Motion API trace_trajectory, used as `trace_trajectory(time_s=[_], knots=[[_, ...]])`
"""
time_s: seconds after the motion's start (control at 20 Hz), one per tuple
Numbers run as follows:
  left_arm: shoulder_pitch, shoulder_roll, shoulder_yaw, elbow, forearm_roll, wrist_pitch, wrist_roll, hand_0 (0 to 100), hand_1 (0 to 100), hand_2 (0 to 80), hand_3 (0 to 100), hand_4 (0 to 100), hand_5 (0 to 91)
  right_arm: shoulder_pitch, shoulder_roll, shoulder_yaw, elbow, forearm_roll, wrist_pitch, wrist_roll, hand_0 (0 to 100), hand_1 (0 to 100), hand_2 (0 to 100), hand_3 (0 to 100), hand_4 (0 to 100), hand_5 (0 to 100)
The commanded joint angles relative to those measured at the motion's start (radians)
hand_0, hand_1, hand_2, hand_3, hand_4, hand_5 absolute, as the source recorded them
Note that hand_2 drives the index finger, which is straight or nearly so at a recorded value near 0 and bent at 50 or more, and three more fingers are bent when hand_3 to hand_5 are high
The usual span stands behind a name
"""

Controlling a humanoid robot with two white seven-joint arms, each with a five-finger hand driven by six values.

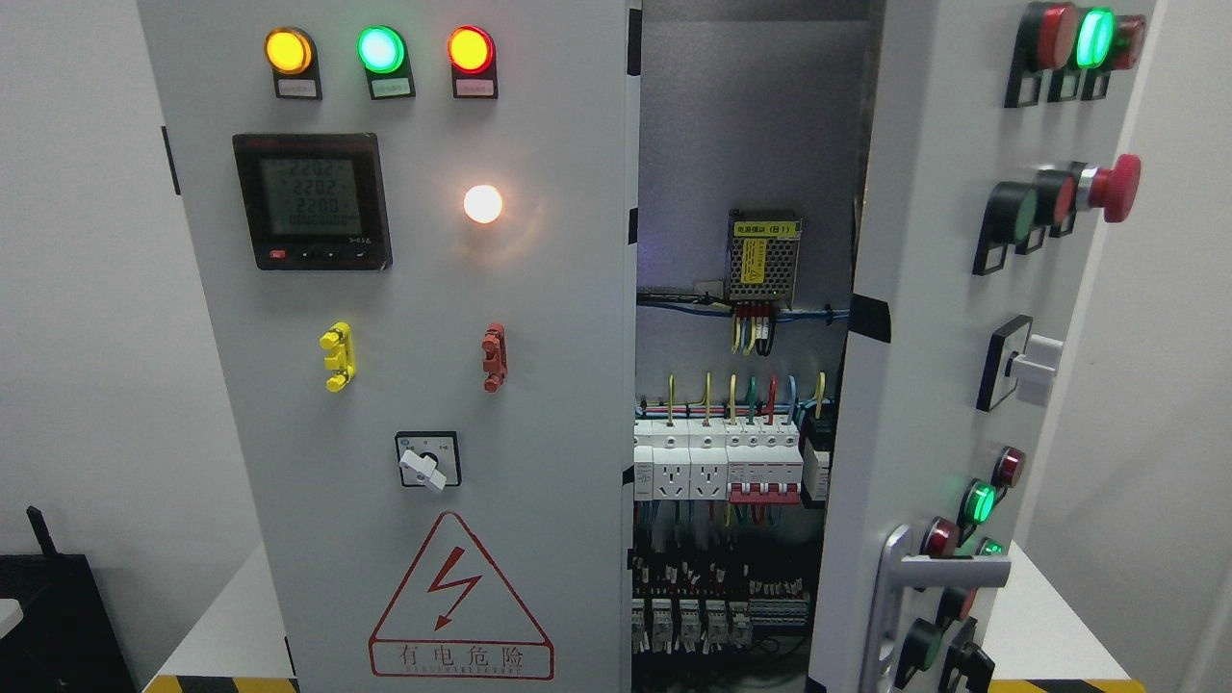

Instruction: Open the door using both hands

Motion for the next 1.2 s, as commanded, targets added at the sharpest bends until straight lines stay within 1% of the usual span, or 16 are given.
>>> trace_trajectory(time_s=[0.0, 0.1, 0.15, 0.2, 0.25, 0.35, 0.45, 0.5, 0.55, 0.6, 0.65, 0.75, 0.8, 0.9, 1.0, 1.15], knots=[[-0.366, 0.406, -0.284, -0.303, 0.12, 0.004, -0.026, 12, 39, 0.0, 0, 0, 0.0, 0.005, -0.002, 0.0, 0.0, 0.002, 0.001, 0.0, 12, 39, 0, 0, 0, 0], [-0.797, 0.432, -0.727, -0.301, 0.143, 0.002, -0.026, 12, 39, 0.0, 0, 0, 0.0, 0.005, -0.002, 0.0, 0.002, 0.0, 0.001, 0.0, 12, 39, 0, 0, 0, 0], [-0.973, 0.458, -0.908, -0.301, 0.169, 0.004, -0.026, 12, 39, 0.0, 0, 0, 0.0, 0.004, -0.002, 0.0, 0.0, 0.0, 0.001, 0.0, 12, 39, 0, 0, 0, 0], [-1.128, 0.458, -1.056, -0.301, 0.19, 0.004, -0.025, 12, 39, 0.0, 0, 0, 0.0, 0.004, -0.002, 0.0, 0.0, -0.003, 0.001, 0.0, 12, 39, 0, 0, 0, 0], [-1.256, 0.426, -1.167, -0.303, 0.19, 0.005, -0.025, 12, 39, 0.0, 0, 0, 0.0, 0.004, -0.002, 0.0, 0.0, 0.002, 0.001, 0.0, 12, 39, 0, 0, 0, 0], [-1.447, 0.345, -1.311, -0.292, 0.189, 0.051, -0.023, 12, 39, 0.0, 0, 0, 0.0, 0.004, 0.001, 0.001, 0.0, -0.001, 0.001, 0.0, 12, 39, 0, 0, 0, 0], [-1.612, 0.305, -1.42, -0.292, 0.194, 0.184, -0.023, 12, 39, 0.0, 0, 0, 0.0, 0.005, 0.001, 0.0, 0.0, 0.0, 0.001, 0.0, 12, 39, 0, 0, 0, 0], [-1.7, 0.263, -1.479, -0.292, 0.198, 0.252, -0.023, 12, 39, 0.0, 0, 0, 0.0, 0.007, 0.001, 0.0, 0.0, 0.0, 0.001, 0.0, 12, 39, 0, 0, 0, 0], [-1.816, 0.21, -1.563, -0.286, 0.209, 0.318, -0.023, 12, 39, 0.0, 0, 0, 0.0, 0.007, 0.0, 0.0, 0.0, -0.001, 0.001, 0.0, 12, 39, 0, 0, 0, 0], [-1.899, 0.179, -1.624, -0.278, 0.224, 0.339, -0.023, 12, 39, 0.0, 0, 0, 0.0, 0.005, 0.0, -0.002, -0.001, -0.001, 0.001, 0.0, 12, 39, 0, 0, 0, 0], [-2.005, 0.144, -1.73, -0.269, 0.267, 0.346, -0.023, 12, 39, 0.0, 0, 0, 0.0, 0.005, 0.0, -0.002, -0.001, -0.001, 0.001, 0.0, 12, 39, 0, 0, 0, 0], [-2.143, 0.075, -1.867, -0.257, 0.36, 0.346, -0.025, 12, 39, 0.0, 0, 0, 0.0, 0.005, -0.002, -0.002, -0.001, -0.001, 0.001, 0.0, 12, 39, 0, 0, 0, 0], [-2.18, 0.027, -1.905, -0.248, 0.397, 0.346, -0.025, 12, 39, 0.0, 0, 0, 0.0, 0.005, 0.0, -0.002, -0.001, -0.001, 0.001, 0.0, 12, 39, 0, 0, 0, 0], [-2.201, -0.054, -1.915, -0.231, 0.446, 0.353, -0.025, 12, 39, 0.0, 0, 0, 0.0, 0.007, 0.0, 0.0, -0.001, -0.001, 0.001, 0.0, 12, 39, 0, 0, 0, 0], [-2.205, -0.142, -1.919, -0.209, 0.476, 0.355, -0.026, 12, 39, 0.0, 0, 0, 0.0, 0.007, 0.001, -0.002, -0.001, -0.001, 0.001, 0.0, 12, 39, 0, 0, 0, 0], [-2.205, -0.225, -1.947, -0.202, 0.517, 0.357, -0.026, 12, 39, 0.0, 0, 0, 0.0, 0.007, 0.001, 0.0, -0.001, 0.002, 0.001, 0.0, 12, 39, 0, 0, 0, 0]])
